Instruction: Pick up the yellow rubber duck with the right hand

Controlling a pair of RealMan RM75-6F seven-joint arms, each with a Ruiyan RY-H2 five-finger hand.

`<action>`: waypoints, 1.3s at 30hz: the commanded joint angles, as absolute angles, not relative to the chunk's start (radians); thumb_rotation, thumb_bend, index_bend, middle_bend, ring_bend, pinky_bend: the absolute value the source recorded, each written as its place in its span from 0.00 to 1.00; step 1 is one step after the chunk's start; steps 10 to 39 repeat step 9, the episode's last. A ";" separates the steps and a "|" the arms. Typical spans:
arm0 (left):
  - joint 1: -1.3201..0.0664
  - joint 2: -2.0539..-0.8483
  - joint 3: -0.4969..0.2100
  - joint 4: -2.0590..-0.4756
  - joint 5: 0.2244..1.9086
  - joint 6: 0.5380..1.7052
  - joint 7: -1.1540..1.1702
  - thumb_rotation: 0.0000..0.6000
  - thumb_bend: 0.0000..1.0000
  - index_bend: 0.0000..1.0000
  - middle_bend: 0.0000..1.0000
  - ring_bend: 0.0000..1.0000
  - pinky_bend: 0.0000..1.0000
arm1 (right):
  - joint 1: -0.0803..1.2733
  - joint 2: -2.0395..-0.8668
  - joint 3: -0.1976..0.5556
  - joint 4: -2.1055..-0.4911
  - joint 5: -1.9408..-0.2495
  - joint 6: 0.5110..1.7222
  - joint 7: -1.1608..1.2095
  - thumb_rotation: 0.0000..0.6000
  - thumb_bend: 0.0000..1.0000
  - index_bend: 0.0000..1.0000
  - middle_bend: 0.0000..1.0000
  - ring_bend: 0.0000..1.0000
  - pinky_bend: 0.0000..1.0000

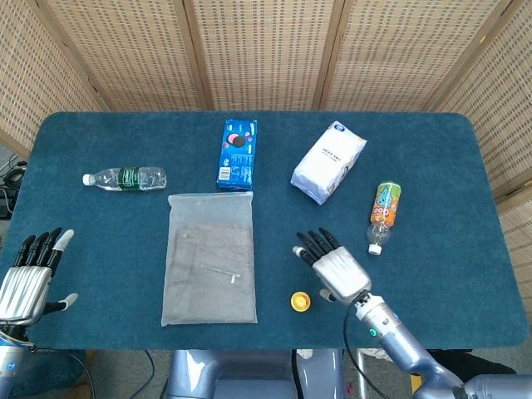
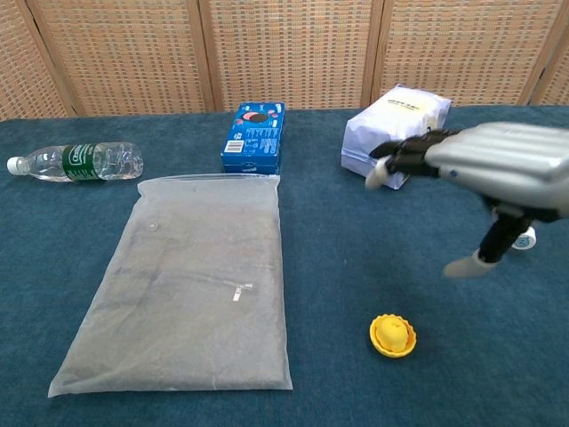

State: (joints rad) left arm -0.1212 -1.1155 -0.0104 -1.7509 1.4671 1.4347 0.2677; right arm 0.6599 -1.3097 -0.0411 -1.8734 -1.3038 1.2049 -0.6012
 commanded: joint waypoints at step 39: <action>-0.095 -1.112 0.008 -1.744 1.539 1.492 0.246 1.00 0.02 0.00 0.00 0.00 0.00 | 0.346 -1.202 -0.090 -1.627 -1.446 1.564 -0.276 1.00 0.00 0.00 0.00 0.00 0.00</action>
